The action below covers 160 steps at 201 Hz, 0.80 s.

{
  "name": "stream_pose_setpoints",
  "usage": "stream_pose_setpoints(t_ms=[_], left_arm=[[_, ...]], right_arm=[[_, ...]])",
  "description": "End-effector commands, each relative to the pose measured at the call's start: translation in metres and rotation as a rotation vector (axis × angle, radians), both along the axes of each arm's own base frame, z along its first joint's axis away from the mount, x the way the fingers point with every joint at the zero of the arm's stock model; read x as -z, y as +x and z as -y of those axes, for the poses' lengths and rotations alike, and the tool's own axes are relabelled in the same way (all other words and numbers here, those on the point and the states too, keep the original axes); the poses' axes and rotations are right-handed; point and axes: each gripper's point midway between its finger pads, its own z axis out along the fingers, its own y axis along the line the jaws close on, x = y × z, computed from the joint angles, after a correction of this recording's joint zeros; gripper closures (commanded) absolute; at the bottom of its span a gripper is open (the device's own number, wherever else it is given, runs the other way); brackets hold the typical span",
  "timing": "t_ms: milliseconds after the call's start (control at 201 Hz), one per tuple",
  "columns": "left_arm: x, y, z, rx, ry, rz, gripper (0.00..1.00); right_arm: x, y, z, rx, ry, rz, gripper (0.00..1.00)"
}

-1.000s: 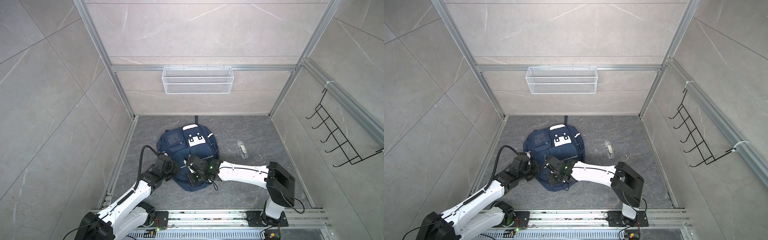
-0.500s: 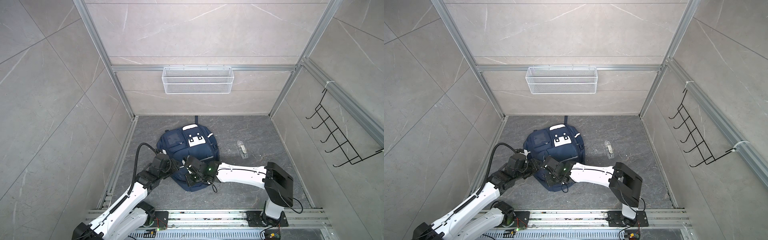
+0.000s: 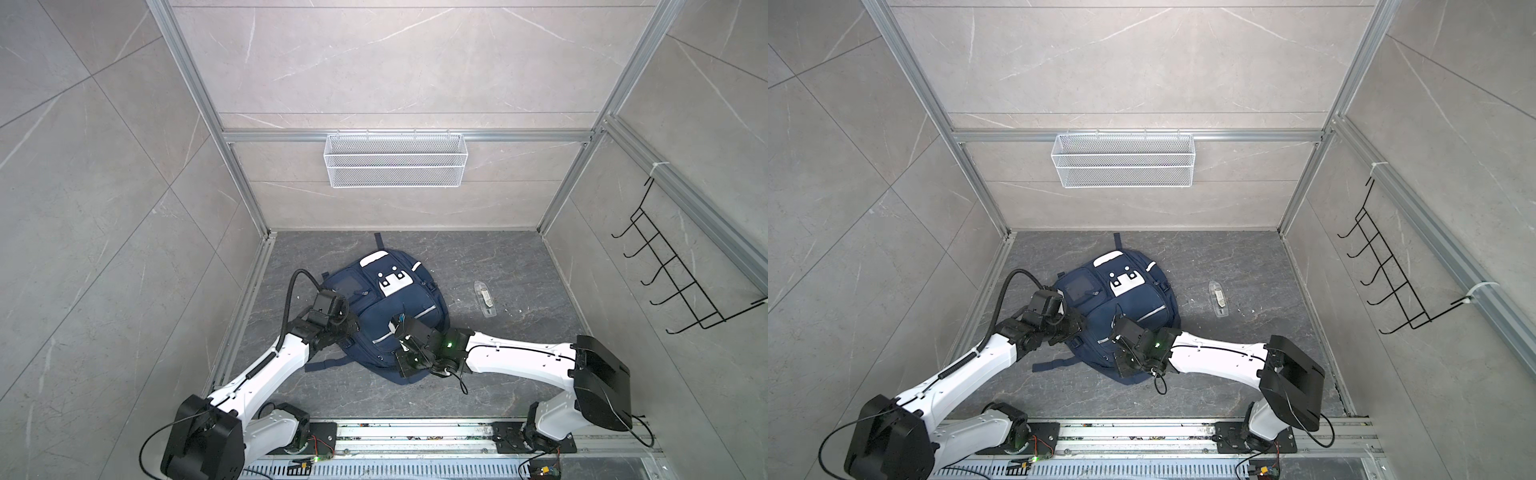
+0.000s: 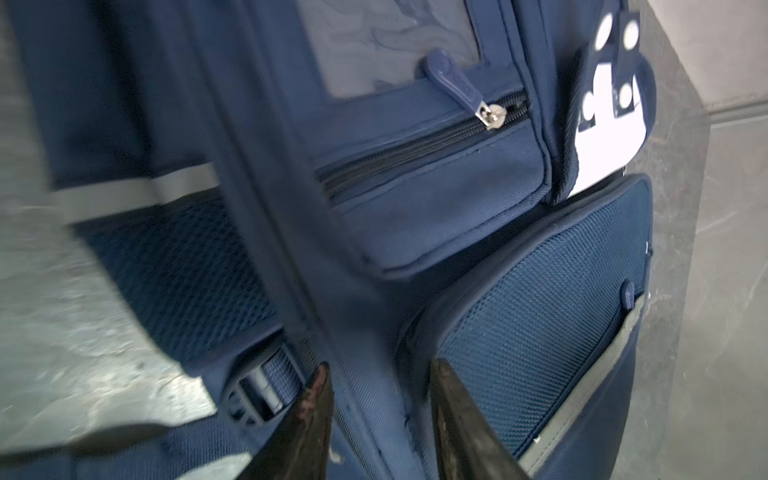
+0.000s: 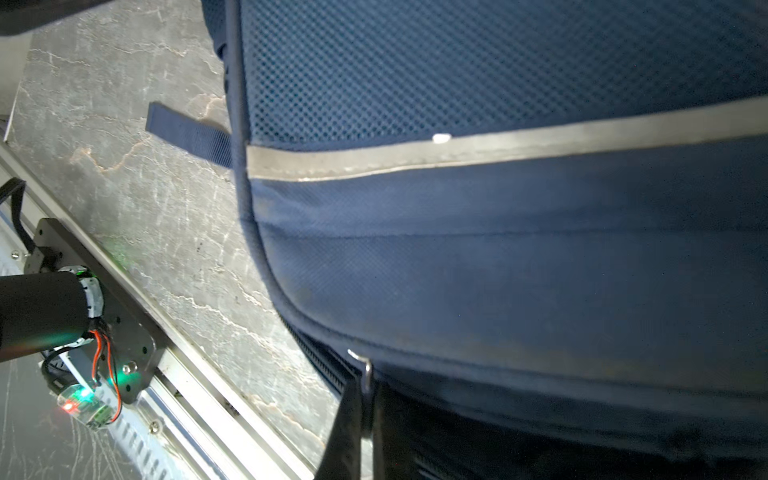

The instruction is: Pack the student bag

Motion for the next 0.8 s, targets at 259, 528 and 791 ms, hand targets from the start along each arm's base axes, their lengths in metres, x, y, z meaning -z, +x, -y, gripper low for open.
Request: stream_pose_setpoints(t_ms=[259, 528, 791], left_arm=[[-0.015, 0.021, 0.034, 0.088, -0.136, 0.060, 0.69], [-0.020, 0.018, 0.037, 0.071, -0.173, 0.063, 0.96], [-0.015, 0.012, 0.033, 0.048, -0.182, 0.060, 1.00]], right_arm=[[-0.003, -0.011, -0.028, -0.046, 0.031, -0.041, 1.00], [-0.010, -0.017, -0.071, -0.090, 0.070, -0.062, 1.00], [-0.014, 0.019, -0.095, 0.071, 0.084, -0.013, 1.00]])
